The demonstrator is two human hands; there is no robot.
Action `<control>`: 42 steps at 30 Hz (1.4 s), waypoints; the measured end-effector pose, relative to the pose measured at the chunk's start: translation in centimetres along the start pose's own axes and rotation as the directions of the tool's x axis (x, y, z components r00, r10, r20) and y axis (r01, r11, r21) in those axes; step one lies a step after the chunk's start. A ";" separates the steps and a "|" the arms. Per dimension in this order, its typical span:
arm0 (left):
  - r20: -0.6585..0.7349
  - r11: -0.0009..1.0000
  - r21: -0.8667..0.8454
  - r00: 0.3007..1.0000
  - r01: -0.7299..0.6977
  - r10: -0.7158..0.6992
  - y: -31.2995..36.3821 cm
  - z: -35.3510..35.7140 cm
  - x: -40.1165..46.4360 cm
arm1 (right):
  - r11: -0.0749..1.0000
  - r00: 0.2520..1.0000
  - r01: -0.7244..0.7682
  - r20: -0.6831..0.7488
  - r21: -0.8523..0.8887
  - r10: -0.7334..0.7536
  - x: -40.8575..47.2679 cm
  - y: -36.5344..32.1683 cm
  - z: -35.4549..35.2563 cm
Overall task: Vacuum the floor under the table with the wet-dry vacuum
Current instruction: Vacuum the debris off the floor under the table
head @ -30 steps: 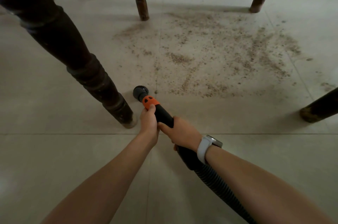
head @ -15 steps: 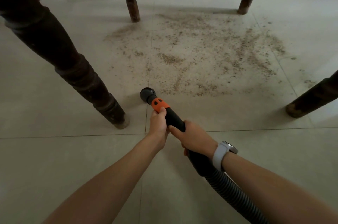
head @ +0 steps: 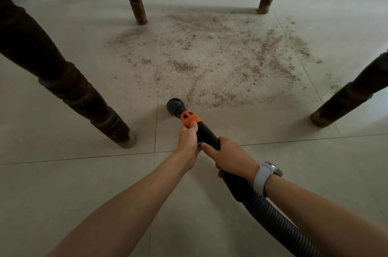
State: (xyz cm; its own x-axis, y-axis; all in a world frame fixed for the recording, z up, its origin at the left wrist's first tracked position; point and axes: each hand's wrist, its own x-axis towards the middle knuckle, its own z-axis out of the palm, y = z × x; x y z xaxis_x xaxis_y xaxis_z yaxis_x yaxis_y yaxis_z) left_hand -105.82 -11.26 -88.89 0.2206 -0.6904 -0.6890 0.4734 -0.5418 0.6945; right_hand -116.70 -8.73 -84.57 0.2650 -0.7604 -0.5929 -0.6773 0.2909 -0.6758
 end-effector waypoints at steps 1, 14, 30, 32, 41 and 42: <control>0.004 1.000 0.008 1.000 -0.001 0.001 -0.2 0.3 0.0 | 1.000 1.000 -0.002 -0.003 -0.001 0.002 -0.1 0.3 -0.2; 0.087 0.992 0.125 0.996 0.010 -0.021 -2.8 3.5 -1.2 | 0.999 0.997 -0.049 -0.062 0.018 0.050 -2.5 3.9 -1.9; 0.242 0.984 0.173 0.966 0.048 -0.090 -5.9 10.7 -3.5 | 0.979 0.973 -0.135 -0.166 0.155 0.160 -5.4 9.1 -6.5; 0.262 0.980 0.190 0.960 0.050 -0.099 -6.5 11.6 -3.7 | 0.975 0.967 -0.148 -0.184 0.164 0.178 -5.9 9.8 -7.1; 0.349 0.942 0.332 0.923 0.037 -0.160 -8.9 17.2 -3.6 | 0.944 0.909 -0.186 -0.316 0.272 0.270 -7.2 13.1 -9.6; 0.364 0.938 0.345 0.917 0.032 -0.165 -9.2 18.0 -3.6 | 0.942 0.898 -0.201 -0.333 0.270 0.287 -7.3 13.4 -10.0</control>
State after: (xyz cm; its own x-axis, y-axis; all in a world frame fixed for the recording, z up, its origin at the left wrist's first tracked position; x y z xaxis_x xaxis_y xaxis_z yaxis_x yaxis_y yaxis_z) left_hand -126.25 -12.44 -89.09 -0.1864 -0.7180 -0.6707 0.1565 -0.6956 0.7012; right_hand -134.54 -5.07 -84.87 -0.1846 -0.7927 -0.5810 -0.5061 0.5834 -0.6352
